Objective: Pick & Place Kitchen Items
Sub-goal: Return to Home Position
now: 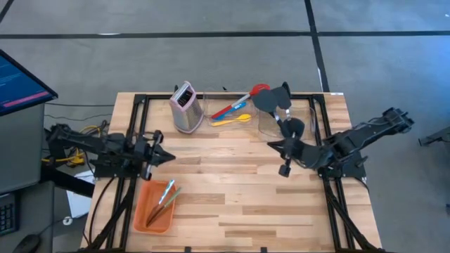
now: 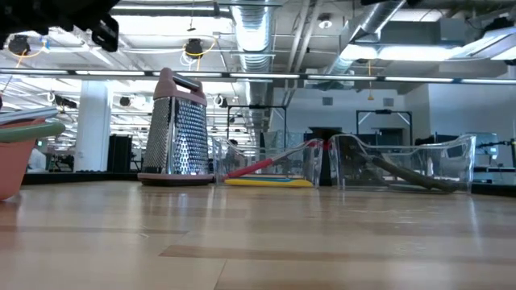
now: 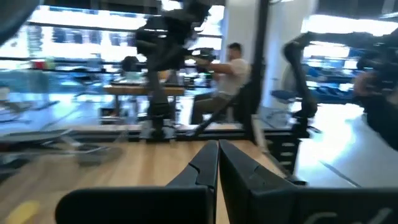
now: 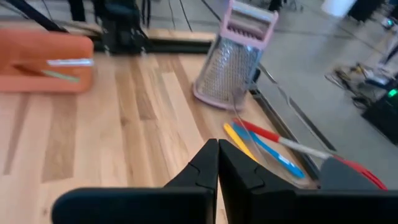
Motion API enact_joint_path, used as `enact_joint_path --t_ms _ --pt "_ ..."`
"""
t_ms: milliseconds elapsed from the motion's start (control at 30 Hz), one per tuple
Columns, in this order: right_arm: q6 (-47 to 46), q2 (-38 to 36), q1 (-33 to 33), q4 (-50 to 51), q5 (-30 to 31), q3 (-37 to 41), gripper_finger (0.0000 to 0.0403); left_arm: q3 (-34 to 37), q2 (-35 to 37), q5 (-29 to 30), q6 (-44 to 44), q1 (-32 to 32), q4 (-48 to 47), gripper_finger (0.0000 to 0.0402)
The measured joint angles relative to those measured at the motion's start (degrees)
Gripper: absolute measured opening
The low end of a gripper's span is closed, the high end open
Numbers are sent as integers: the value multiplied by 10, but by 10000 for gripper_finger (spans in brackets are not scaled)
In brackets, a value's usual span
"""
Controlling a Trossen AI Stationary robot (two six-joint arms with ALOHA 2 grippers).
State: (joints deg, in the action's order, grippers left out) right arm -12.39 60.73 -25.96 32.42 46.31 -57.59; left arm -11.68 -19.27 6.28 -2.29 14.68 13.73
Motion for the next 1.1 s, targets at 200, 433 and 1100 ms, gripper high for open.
enact_joint_path --t_ms 200,433,1100 --pt "27 -53 -7 -65 -13 42 2 0 63 30 7 0 -67 2" --pt "72 -132 -7 -144 -69 107 2 -45 130 27 34 0 -181 2" --pt "101 -380 -6 -216 -197 263 1 -74 192 54 97 0 -291 2"
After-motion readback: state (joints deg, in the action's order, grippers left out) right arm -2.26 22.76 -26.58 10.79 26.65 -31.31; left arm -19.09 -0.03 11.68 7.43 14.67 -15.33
